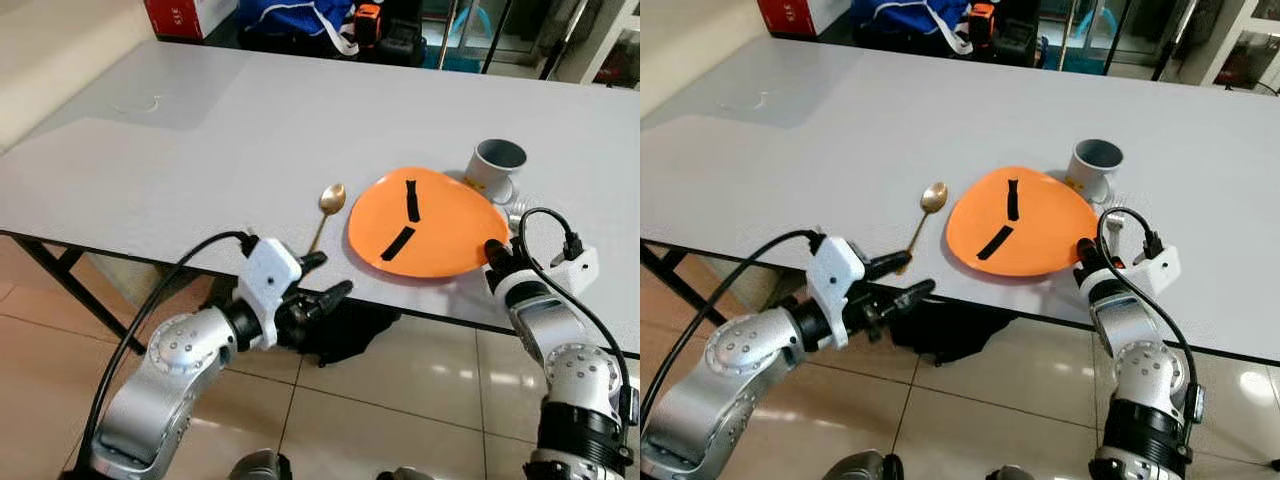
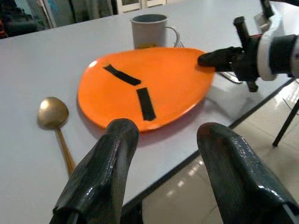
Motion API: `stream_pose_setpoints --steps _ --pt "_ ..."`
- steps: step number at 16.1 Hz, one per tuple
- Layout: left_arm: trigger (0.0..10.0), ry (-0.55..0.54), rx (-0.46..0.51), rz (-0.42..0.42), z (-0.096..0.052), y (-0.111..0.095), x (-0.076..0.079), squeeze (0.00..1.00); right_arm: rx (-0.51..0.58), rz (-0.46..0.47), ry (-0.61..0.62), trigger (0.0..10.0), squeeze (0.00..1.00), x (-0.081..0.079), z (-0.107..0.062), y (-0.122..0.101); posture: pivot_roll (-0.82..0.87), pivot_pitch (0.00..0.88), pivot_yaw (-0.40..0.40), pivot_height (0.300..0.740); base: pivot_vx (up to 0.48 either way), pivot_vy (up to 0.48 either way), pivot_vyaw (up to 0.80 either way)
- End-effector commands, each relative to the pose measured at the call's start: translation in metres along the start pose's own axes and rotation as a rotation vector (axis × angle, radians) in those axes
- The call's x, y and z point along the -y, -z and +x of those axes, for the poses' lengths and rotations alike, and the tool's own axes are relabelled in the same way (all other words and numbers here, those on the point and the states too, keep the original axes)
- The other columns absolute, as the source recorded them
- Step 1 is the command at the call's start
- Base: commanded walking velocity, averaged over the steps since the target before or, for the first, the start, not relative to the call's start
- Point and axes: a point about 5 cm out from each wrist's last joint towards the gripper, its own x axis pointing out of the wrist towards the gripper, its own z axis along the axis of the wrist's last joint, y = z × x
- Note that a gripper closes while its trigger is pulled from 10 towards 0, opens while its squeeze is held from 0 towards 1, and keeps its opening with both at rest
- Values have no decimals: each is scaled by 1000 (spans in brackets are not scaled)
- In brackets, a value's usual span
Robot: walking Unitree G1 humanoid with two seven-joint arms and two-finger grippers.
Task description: Setting the table
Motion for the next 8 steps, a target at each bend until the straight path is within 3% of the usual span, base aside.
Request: stream_pose_setpoints --steps 1,7,8 --pt "10000 10 1 10 -2 -3 2 0 9 30 34 10000 0 3 2 0 70 76 16 740 0 0 0" --pt "10000 14 -2 15 -1 -5 1 0 -7 61 76 10000 0 14 -3 0 66 78 23 740 0 0 0" --pt "10000 16 -4 17 -1 -5 1 0 -16 61 76 10000 655 14 -3 1 67 78 23 740 0 0 0"
